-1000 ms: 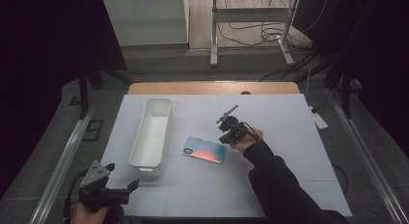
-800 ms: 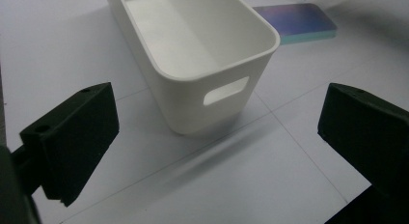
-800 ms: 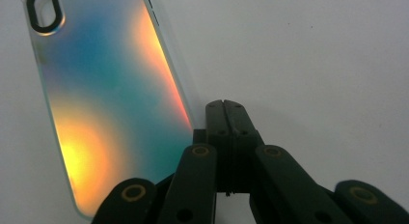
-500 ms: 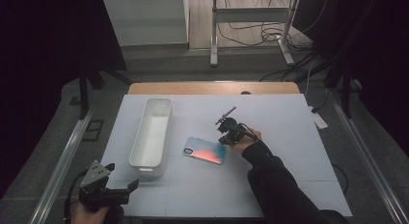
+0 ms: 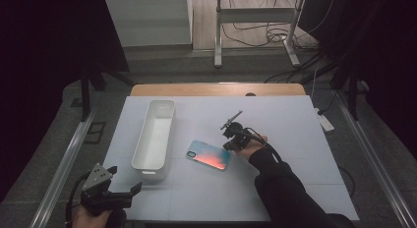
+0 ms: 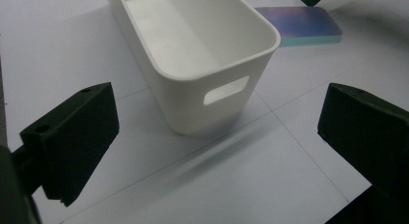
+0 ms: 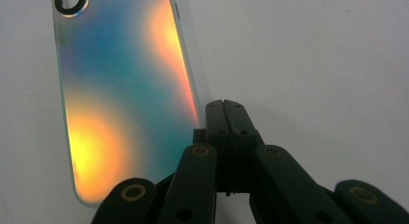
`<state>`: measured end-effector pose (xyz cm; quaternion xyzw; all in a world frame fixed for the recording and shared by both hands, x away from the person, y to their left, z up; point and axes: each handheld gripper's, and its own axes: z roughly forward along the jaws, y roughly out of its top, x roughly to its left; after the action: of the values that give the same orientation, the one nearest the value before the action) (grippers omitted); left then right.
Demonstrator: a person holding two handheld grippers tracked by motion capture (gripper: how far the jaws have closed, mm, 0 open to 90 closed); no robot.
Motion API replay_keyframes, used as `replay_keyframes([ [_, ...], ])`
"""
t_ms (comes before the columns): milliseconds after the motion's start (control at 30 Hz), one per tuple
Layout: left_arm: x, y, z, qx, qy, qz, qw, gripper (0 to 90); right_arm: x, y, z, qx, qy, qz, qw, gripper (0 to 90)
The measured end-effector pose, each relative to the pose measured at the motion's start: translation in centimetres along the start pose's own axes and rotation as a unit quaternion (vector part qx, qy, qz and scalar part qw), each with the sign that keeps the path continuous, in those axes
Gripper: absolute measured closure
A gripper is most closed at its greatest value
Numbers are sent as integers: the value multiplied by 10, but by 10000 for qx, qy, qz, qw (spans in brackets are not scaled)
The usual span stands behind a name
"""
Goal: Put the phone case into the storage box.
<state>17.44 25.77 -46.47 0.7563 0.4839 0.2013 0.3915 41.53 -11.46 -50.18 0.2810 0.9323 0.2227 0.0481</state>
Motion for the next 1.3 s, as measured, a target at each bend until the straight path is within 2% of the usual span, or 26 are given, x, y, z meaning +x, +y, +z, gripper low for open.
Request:
replay_keyframes([
  [200,0,0,0,4,3,1,10000,13,5,-7,0,8,84,43,10000,891],
  [433,0,0,0,7,4,-4,10000,13,13,-13,0,30,149,-99,9998,891],
  [533,0,0,0,8,6,-3,10000,13,17,-15,-1,9,183,-37,9998,891],
  [567,0,0,0,9,0,-9,10000,13,19,-17,-2,42,198,-108,9997,891],
  [600,0,0,0,10,0,-7,10000,13,22,-17,-2,28,221,-53,9997,891],
  [767,0,0,0,13,1,-3,10000,13,26,-18,-2,39,206,-106,9997,891],
  [1033,0,0,0,8,6,-4,10000,13,25,-18,-3,45,207,-77,9997,891],
  [1300,0,0,0,18,11,5,10000,13,21,-18,-15,-111,248,-36,9996,853],
])
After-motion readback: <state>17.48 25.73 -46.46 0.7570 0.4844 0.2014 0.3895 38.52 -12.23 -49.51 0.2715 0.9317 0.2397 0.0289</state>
